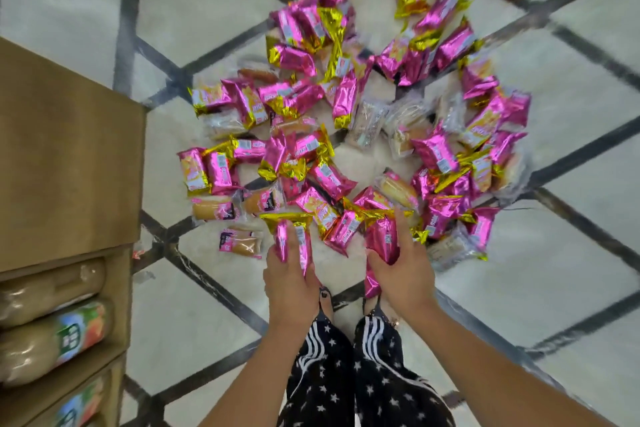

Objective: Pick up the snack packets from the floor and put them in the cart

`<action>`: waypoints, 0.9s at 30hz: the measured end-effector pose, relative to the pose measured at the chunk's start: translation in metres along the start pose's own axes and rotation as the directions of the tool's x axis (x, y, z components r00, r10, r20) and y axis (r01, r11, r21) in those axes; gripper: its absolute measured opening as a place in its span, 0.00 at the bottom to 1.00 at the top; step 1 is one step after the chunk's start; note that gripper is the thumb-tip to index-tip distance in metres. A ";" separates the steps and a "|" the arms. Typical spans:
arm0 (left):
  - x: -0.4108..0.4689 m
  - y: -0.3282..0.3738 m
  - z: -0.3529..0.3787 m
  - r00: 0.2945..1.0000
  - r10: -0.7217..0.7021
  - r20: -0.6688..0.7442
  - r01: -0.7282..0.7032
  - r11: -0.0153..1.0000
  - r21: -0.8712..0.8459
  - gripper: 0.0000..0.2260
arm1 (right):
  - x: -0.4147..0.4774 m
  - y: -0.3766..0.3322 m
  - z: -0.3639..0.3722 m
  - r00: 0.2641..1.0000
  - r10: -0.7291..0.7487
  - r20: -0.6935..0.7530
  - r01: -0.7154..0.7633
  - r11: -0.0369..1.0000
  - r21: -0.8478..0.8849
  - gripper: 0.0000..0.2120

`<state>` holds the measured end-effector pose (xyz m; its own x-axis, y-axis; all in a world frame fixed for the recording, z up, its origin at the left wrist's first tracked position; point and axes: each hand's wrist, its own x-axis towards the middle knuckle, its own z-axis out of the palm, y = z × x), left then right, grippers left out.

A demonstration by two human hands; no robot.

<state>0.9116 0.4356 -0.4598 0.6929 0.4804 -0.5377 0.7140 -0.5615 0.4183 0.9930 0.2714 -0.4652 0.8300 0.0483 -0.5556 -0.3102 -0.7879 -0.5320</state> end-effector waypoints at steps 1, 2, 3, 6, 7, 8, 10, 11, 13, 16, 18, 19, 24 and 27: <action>-0.009 0.013 -0.018 1.000 0.010 0.007 -0.010 0.999 0.037 0.42 | -0.008 -0.011 -0.016 1.000 -0.004 0.007 0.004 1.000 0.006 0.44; -0.017 0.025 -0.035 1.000 0.026 0.013 -0.027 0.997 0.071 0.41 | -0.016 -0.023 -0.032 1.000 -0.014 0.018 0.014 1.000 0.009 0.44; -0.026 0.038 -0.053 0.999 0.045 0.020 -0.047 0.994 0.097 0.41 | -0.025 -0.036 -0.050 0.999 -0.027 0.030 0.026 0.999 0.019 0.44; -0.054 0.074 -0.103 0.995 0.102 0.010 -0.102 0.989 0.108 0.39 | -0.056 -0.073 -0.105 0.996 -0.058 0.069 0.057 0.998 0.023 0.43; -0.064 0.087 -0.120 0.994 0.105 0.001 -0.104 0.990 0.097 0.38 | -0.068 -0.084 -0.123 0.994 -0.073 0.077 0.072 0.997 0.017 0.43; -0.074 0.100 -0.135 0.994 0.110 -0.011 -0.108 0.990 0.092 0.37 | -0.079 -0.094 -0.140 0.993 -0.085 0.080 0.084 0.996 0.018 0.43; -0.092 0.122 -0.163 0.994 0.104 -0.030 -0.101 0.991 0.084 0.36 | -0.101 -0.109 -0.172 0.994 -0.075 0.077 0.070 0.996 0.059 0.43; -0.102 0.134 -0.176 0.994 0.100 -0.042 -0.097 0.993 0.069 0.35 | -0.112 -0.113 -0.187 0.996 -0.061 0.069 0.054 0.995 0.089 0.43; -0.121 0.154 -0.199 0.992 0.104 -0.075 -0.103 0.995 0.014 0.34 | -0.131 -0.120 -0.216 0.997 -0.058 0.056 0.051 0.991 0.125 0.42; -0.157 0.177 -0.224 0.984 0.161 -0.073 -0.162 0.987 -0.020 0.33 | -0.161 -0.125 -0.257 0.993 -0.100 0.055 0.092 0.987 0.128 0.42; -0.181 0.191 -0.234 0.982 0.176 -0.073 -0.178 0.984 -0.029 0.33 | -0.181 -0.126 -0.281 0.990 -0.120 0.076 0.114 0.990 0.079 0.41; -0.193 0.197 -0.237 0.983 0.171 -0.072 -0.173 0.984 -0.034 0.33 | -0.191 -0.126 -0.291 0.989 -0.125 0.076 0.121 0.991 0.056 0.41; -0.241 0.228 -0.249 0.973 0.226 -0.051 -0.229 0.970 -0.075 0.35 | -0.234 -0.126 -0.327 0.994 -0.104 -0.012 0.105 0.994 0.040 0.41; -0.260 0.240 -0.256 0.970 0.243 -0.006 -0.243 0.967 -0.077 0.38 | -0.260 -0.128 -0.333 0.997 -0.050 -0.050 0.055 0.994 0.092 0.41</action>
<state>0.9286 0.3489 -0.0320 0.8464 0.3332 -0.4154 0.5297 -0.6077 0.5917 0.9711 0.1555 -0.0403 0.8667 0.0570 -0.4956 -0.3057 -0.7244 -0.6179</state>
